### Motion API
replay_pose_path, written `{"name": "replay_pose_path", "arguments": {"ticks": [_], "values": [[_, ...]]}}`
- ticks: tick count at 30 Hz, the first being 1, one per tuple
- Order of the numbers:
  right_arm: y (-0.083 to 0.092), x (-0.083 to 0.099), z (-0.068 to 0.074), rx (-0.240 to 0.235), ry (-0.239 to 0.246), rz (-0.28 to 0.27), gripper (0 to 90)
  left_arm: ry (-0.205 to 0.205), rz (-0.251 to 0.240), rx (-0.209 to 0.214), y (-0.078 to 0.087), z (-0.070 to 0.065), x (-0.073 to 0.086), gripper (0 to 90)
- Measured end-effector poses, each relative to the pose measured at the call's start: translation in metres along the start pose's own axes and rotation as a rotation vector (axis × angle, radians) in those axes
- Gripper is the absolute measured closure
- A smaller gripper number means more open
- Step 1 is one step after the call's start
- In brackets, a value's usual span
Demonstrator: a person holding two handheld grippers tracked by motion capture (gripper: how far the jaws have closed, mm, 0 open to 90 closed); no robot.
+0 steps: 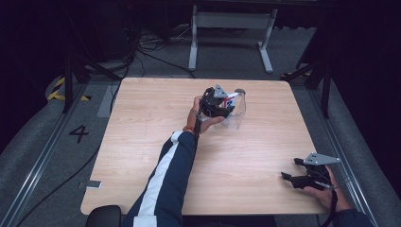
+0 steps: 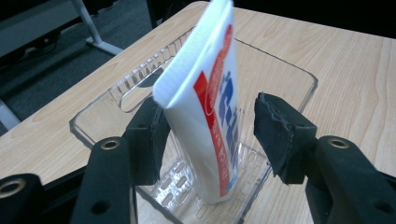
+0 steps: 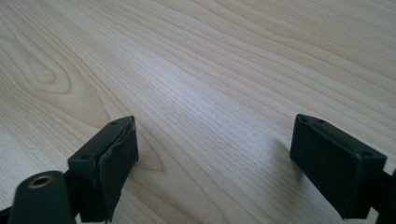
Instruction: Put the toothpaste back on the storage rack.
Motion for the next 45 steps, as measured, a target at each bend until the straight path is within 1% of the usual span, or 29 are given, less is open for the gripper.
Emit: {"name": "replay_pose_path", "arguments": {"ticks": [2, 3, 4, 6, 7, 9, 11, 13, 14, 15, 16, 18, 19, 20, 22, 29, 30, 31, 33, 34, 35, 36, 38, 41, 42, 45], "values": [[0.0, 0.0, 0.0, 0.0, 0.0, 0.0, 15.4, -0.007, -0.004, -0.003, 0.002, 0.0, 0.0, 45.5], [0.0, 0.0, 0.0, 0.0, 0.0, 0.0, 15.4, 0.001, -0.008, -0.001, 0.004, 0.0, -0.001, 45.4], [0.0, 0.0, 0.0, 0.0, 0.0, 0.0, 15.4, 0.001, -0.008, -0.001, 0.004, 0.0, -0.001, 45.3], [0.0, 0.0, 0.0, 0.0, -0.002, 0.001, 15.4, -0.01, -0.001, 0.001, 0.008, -0.001, -0.001, 45.0], [0.0, 0.0, 0.0, 0.0, -0.002, 0.001, 15.4, -0.03, 0.004, 0.001, 0.011, 0.0, -0.001, 44.9], [0.0, 0.0, 0.0, 0.0, -0.001, 0.001, 15.4, -0.027, -0.005, 0.002, 0.015, -0.001, -0.001, 44.8], [0.0, 0.0, 0.0, 0.0, -0.002, 0.001, 15.4, -0.037, -0.009, -0.001, 0.019, -0.001, -0.002, 44.6], [0.0, 0.0, 0.0, 0.0, -0.002, 0.001, 15.4, -0.039, -0.006, 0.006, 0.021, -0.002, -0.002, 43.9], [0.0, 0.0, 0.0, 0.0, -0.002, 0.001, 15.4, -0.056, 0.003, 0.006, 0.024, -0.003, -0.001, 43.4], [0.0, 0.0, 0.0, 0.0, -0.002, 0.001, 15.4, -0.056, 0.003, 0.006, 0.024, -0.003, -0.001, 43.2], [0.0, 0.0, 0.0, 0.0, -0.003, 0.001, 15.4, -0.068, 0.01, 0.001, 0.025, -0.004, -0.001, 43.2], [0.0, 0.0, 0.0, 0.0, -0.002, 0.001, 15.4, -0.088, 0.022, 0.008, 0.029, -0.009, 0.002, 42.9], [0.0, 0.0, 0.0, 0.0, -0.002, 0.001, 15.4, -0.088, 0.022, 0.008, 0.029, -0.009, 0.002, 42.0], [0.0, 0.0, 0.0, 0.0, -0.002, 0.001, 15.4, -0.105, 0.032, 0.012, 0.032, -0.011, 0.004, 42.2], [0.0, 0.0, 0.0, 0.0, -0.002, 0.001, 15.4, -0.123, 0.048, 0.012, 0.035, -0.013, 0.006, 42.0], [0.0, 0.0, 0.0, 0.0, -0.002, 0.001, 15.4, -0.15, 0.065, 0.014, 0.046, -0.02, 0.014, 40.3], [0.0, 0.0, 0.0, 0.0, -0.002, 0.001, 15.4, -0.165, 0.075, 0.014, 0.049, -0.022, 0.016, 39.9], [0.0, 0.0, 0.0, 0.0, -0.002, 0.001, 15.4, -0.165, 0.075, 0.014, 0.049, -0.022, 0.016, 39.7], [0.0, 0.0, 0.0, 0.0, -0.002, 0.001, 15.4, -0.17, 0.082, 0.001, 0.054, -0.024, 0.019, 39.6], [0.0, 0.0, 0.0, 0.001, -0.002, 0.002, 15.4, -0.165, 0.077, 0.002, 0.056, -0.026, 0.02, 39.3], [0.0, 0.0, 0.0, 0.0, -0.002, 0.001, 15.4, -0.168, 0.083, 0.004, 0.058, -0.026, 0.021, 38.3], [0.0, 0.0, 0.0, 0.001, -0.002, 0.001, 15.4, -0.165, 0.081, -0.002, 0.06, -0.028, 0.021, 37.9], [0.0, 0.0, 0.0, 0.0, -0.002, 0.001, 15.4, -0.174, 0.091, -0.004, 0.066, -0.03, 0.024, 37.1], [0.0, 0.0, 0.0, 0.001, -0.001, 0.001, 15.4, -0.178, 0.1, -0.005, 0.07, -0.032, 0.027, 36.7], [0.0, 0.0, 0.0, 0.001, -0.001, 0.001, 15.4, -0.184, 0.108, -0.006, 0.075, -0.035, 0.031, 36.4], [0.0, 0.0, 0.0, 0.001, -0.002, 0.001, 15.4, -0.188, 0.12, -0.005, 0.081, -0.038, 0.037, 36.1]]}}
Point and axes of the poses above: each handheld gripper's, and its own axes: y roughly backward along the jaws, x roughly out of its underside, z roughly to its left, the point moved 5 cm from there along -y, roughly forward along the jaws, and after that the axes turned 14 degrees about -y, right-handed, at the moved point
